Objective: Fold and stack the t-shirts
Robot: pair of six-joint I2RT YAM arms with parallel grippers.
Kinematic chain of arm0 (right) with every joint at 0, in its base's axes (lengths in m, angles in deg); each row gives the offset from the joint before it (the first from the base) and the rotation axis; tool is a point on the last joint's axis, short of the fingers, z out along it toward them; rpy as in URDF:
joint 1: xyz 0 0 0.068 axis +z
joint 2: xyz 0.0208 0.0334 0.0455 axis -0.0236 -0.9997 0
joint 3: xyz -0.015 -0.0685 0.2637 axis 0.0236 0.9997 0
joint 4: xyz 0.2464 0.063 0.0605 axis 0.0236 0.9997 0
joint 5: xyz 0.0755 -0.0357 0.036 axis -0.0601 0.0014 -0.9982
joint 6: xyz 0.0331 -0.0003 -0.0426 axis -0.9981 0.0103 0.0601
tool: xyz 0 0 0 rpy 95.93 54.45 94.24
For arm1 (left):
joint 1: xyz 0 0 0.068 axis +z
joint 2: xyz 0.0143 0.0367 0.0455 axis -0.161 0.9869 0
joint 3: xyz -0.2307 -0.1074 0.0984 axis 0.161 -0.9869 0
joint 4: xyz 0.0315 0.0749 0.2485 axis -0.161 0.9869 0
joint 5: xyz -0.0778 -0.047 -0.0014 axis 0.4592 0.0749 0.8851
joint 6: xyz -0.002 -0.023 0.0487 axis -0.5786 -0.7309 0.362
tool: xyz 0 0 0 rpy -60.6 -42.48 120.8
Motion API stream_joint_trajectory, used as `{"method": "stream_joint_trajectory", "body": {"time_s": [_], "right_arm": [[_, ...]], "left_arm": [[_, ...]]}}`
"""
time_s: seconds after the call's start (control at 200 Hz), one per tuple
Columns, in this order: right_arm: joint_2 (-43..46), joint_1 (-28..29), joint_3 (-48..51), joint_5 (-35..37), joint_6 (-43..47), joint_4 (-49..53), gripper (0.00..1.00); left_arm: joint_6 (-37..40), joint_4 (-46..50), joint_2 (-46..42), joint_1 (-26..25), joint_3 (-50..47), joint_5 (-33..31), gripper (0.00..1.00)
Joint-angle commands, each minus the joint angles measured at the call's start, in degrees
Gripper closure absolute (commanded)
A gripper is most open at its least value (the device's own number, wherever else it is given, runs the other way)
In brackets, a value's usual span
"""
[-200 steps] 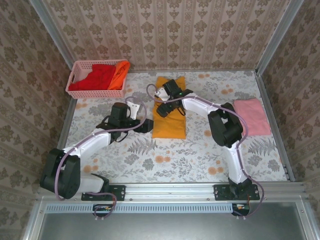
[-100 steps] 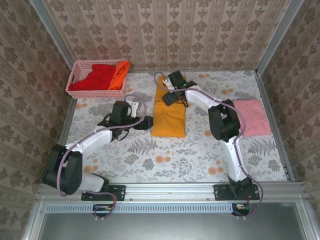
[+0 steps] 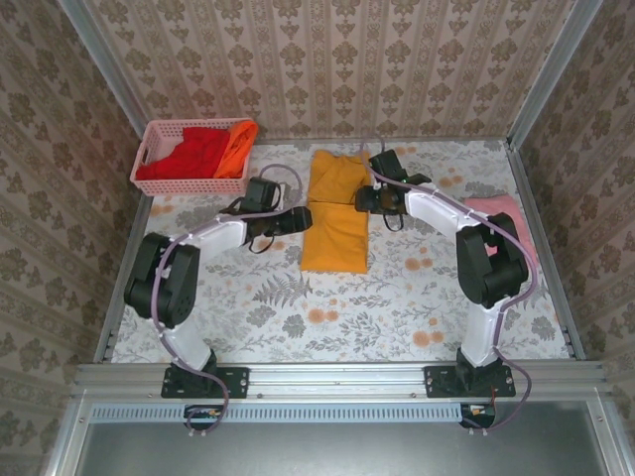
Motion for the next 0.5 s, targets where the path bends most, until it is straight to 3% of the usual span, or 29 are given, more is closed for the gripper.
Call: {"method": "stream_joint_trajectory", "body": {"time_s": [0.0,0.28,0.495], "right_arm": [[-1.28,-0.53,1.93,-4.74,-6.91,-2.49,0.51],[-10.84,-0.95,-6.8,-8.14,-4.43,0.22,0.73],[-15.0,-1.68,-13.41,-9.5,-1.71,3.76,0.81]], "left_arm": [[-4.48,6.54,4.11,-0.18,5.02,1.66,0.31],[-7.6,11.17,10.65,-0.17,9.45,3.55,0.56],[-7.33,12.57,11.03,-2.64,10.48,4.1,0.73]]}}
